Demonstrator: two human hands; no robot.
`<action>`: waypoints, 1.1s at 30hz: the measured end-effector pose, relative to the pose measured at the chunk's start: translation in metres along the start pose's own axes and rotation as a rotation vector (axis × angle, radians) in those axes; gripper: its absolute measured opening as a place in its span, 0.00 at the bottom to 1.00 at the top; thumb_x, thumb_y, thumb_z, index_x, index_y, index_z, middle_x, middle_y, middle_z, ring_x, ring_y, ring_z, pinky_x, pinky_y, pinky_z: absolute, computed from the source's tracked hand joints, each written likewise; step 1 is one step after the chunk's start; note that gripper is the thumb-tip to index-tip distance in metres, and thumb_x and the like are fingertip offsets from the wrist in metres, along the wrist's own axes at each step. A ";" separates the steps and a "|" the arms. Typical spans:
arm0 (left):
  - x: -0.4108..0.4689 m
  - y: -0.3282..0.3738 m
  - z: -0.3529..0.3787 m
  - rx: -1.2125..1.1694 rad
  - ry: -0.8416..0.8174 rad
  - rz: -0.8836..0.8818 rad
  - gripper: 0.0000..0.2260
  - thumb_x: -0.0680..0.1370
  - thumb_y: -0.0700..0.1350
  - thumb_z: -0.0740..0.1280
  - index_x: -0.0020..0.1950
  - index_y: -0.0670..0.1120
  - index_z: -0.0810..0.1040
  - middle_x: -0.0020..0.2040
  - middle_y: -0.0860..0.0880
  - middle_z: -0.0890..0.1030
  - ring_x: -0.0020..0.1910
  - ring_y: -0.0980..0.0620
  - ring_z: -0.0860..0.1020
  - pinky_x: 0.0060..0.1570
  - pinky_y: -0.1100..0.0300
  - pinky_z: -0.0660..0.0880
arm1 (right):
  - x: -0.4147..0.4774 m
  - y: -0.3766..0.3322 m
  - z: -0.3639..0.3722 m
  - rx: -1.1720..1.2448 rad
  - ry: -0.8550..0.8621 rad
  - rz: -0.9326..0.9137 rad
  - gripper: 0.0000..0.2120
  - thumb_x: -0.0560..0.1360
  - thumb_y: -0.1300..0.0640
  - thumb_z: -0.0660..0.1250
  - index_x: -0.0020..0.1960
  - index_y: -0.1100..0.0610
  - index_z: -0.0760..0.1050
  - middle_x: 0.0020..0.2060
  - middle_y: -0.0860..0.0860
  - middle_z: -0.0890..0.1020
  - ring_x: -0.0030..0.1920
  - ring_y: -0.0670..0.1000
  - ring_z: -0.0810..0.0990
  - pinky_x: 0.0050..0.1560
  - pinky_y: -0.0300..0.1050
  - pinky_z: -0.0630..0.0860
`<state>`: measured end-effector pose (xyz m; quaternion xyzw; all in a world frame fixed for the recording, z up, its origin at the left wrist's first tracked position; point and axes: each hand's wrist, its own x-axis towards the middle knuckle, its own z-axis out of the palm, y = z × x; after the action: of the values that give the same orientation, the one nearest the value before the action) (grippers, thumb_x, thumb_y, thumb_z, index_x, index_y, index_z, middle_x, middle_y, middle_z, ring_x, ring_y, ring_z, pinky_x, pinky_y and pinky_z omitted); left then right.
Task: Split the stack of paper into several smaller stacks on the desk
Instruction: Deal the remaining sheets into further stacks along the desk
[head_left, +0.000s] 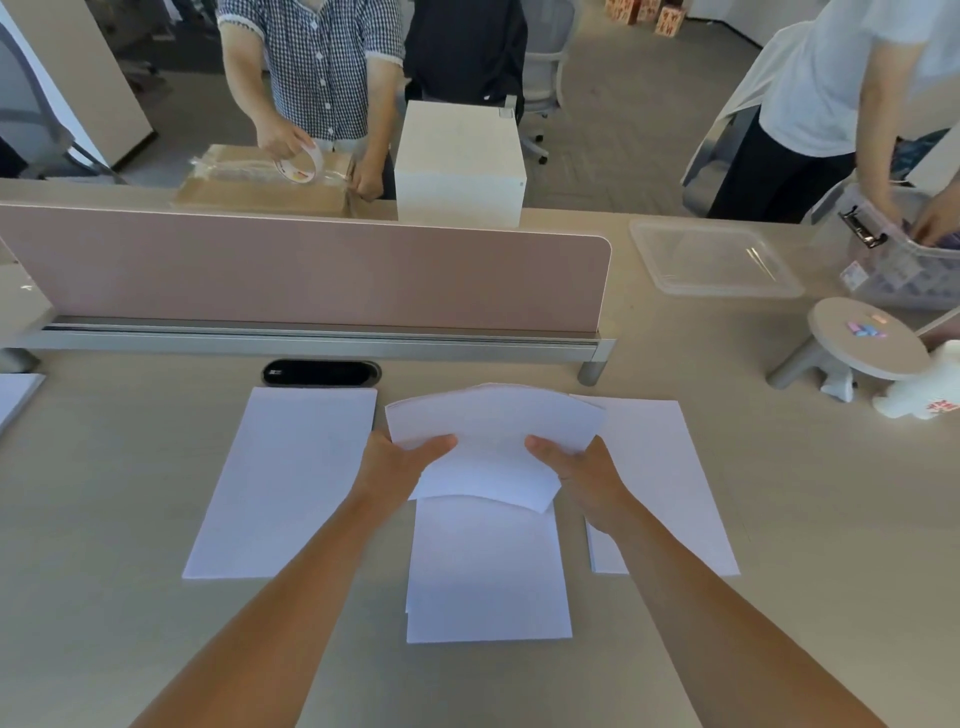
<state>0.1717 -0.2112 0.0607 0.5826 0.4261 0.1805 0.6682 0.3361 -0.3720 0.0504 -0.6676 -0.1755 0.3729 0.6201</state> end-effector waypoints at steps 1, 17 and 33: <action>-0.001 0.002 0.000 -0.011 -0.001 0.010 0.08 0.69 0.43 0.79 0.46 0.47 0.83 0.39 0.49 0.84 0.39 0.50 0.82 0.39 0.57 0.79 | -0.002 -0.004 0.000 0.000 0.010 0.003 0.25 0.66 0.51 0.79 0.61 0.53 0.79 0.56 0.55 0.85 0.59 0.57 0.83 0.61 0.60 0.78; -0.030 0.072 0.102 -0.262 -0.065 0.164 0.06 0.71 0.38 0.76 0.41 0.48 0.84 0.39 0.53 0.87 0.38 0.55 0.85 0.41 0.57 0.81 | -0.031 -0.070 -0.111 -0.271 0.158 -0.198 0.09 0.77 0.58 0.70 0.56 0.54 0.82 0.51 0.47 0.86 0.55 0.53 0.84 0.60 0.58 0.79; -0.038 0.021 0.456 0.118 -0.209 -0.112 0.11 0.79 0.54 0.65 0.55 0.50 0.80 0.54 0.49 0.83 0.52 0.48 0.80 0.57 0.53 0.76 | -0.040 -0.035 -0.445 -0.120 0.426 0.102 0.06 0.78 0.61 0.68 0.54 0.61 0.81 0.41 0.52 0.83 0.38 0.52 0.82 0.38 0.43 0.78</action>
<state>0.5113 -0.5191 0.0747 0.6120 0.3958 0.0559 0.6824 0.6355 -0.7042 0.0741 -0.7749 -0.0284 0.2435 0.5826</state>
